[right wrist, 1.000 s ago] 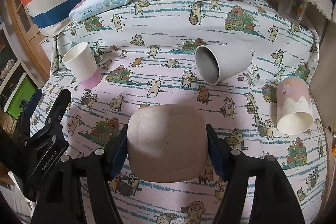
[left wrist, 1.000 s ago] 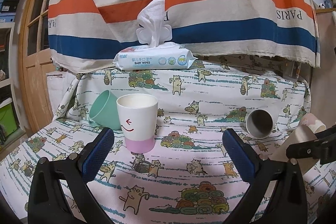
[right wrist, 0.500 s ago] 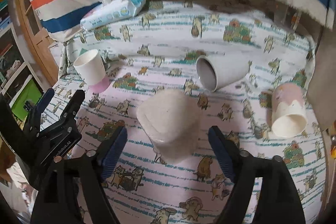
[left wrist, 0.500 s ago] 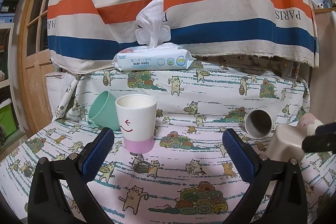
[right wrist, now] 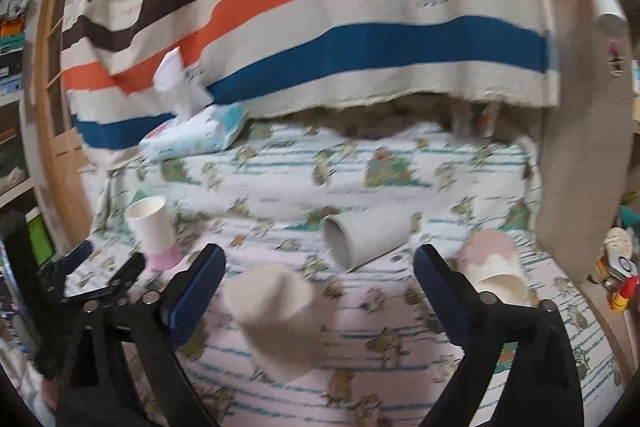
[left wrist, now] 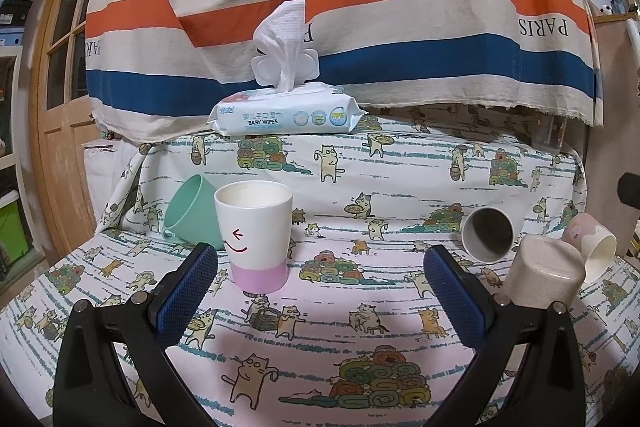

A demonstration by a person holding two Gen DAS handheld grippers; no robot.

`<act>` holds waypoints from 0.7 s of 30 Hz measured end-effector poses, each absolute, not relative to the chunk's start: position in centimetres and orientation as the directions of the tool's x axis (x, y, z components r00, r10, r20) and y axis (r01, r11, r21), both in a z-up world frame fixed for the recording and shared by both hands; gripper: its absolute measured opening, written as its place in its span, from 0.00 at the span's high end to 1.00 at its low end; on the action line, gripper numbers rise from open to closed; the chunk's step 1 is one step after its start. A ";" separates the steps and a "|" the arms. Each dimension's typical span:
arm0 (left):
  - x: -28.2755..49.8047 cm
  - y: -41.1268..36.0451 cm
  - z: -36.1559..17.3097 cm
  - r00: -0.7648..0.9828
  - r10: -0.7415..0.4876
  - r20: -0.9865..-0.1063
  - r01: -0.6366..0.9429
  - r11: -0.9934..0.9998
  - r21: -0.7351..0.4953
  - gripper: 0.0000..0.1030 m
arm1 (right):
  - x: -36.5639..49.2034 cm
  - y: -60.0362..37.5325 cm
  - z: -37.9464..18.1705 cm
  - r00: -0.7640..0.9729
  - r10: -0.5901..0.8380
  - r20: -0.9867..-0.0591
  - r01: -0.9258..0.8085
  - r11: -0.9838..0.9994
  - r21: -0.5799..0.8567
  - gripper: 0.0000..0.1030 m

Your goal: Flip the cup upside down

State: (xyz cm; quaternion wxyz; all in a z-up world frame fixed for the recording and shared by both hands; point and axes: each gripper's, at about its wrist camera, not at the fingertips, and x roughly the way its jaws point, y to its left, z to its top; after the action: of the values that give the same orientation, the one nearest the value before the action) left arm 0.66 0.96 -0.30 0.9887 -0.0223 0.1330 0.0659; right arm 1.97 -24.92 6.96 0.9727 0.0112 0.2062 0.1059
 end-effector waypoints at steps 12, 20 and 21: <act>0.7 0.6 -0.4 0.958 0.095 -0.271 -0.105 0.994 -0.025 0.01 | 0.9 -26.3 5.2 0.940 0.164 -0.299 -0.163 0.986 0.027 0.01; 0.6 0.4 -0.4 0.959 0.083 -0.271 -0.092 0.996 -0.020 0.01 | 1.5 -27.0 3.7 0.949 0.129 -0.288 -0.126 0.992 0.029 0.01; 0.6 0.4 -0.4 0.959 0.081 -0.270 -0.090 0.996 -0.020 0.01 | 1.6 -27.1 3.5 0.950 0.119 -0.288 -0.118 0.993 0.023 0.01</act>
State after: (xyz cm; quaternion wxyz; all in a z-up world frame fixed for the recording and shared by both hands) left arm 0.57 0.36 -0.39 0.9897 -0.0162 0.1358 0.0433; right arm 1.63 -27.08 3.51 0.9875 0.0026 0.1460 0.0600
